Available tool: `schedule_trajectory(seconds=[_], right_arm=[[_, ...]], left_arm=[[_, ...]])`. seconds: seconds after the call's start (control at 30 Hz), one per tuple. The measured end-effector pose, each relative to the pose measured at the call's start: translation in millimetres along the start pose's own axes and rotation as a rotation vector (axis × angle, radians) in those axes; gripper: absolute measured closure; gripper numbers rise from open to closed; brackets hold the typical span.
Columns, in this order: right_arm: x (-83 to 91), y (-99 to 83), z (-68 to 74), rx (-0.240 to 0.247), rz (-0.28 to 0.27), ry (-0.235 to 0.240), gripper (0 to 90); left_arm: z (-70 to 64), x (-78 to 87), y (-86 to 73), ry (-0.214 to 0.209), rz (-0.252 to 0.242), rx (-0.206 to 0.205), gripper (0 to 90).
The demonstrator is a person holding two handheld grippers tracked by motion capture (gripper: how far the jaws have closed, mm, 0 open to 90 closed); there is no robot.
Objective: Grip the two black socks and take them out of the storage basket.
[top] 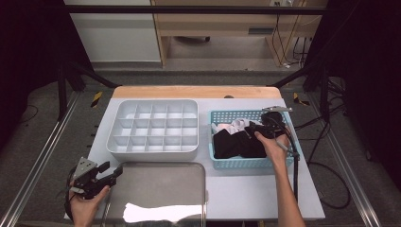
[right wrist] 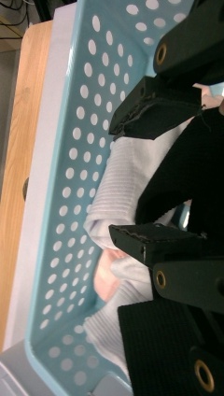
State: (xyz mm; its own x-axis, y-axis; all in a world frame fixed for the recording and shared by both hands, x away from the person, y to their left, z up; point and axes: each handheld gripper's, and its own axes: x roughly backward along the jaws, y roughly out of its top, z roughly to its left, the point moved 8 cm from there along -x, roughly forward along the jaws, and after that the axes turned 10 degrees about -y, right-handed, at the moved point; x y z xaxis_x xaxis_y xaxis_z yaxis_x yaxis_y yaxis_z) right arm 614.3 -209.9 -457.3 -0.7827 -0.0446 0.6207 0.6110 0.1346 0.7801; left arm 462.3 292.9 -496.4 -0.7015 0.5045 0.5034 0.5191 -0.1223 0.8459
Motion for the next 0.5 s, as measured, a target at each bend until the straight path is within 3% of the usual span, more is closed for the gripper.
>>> schedule_trajectory(seconds=[0.37,0.5], right_arm=[[-17.3,-7.0,-5.3,-0.024,0.090,0.009,52.1],[-21.0,-10.4,-2.8,-0.012,0.141,0.027,67.7]], left_arm=[[0.3,0.5,0.3,0.000,-0.004,0.001,41.3],[0.4,0.1,0.1,-0.001,0.000,0.002,41.5]])
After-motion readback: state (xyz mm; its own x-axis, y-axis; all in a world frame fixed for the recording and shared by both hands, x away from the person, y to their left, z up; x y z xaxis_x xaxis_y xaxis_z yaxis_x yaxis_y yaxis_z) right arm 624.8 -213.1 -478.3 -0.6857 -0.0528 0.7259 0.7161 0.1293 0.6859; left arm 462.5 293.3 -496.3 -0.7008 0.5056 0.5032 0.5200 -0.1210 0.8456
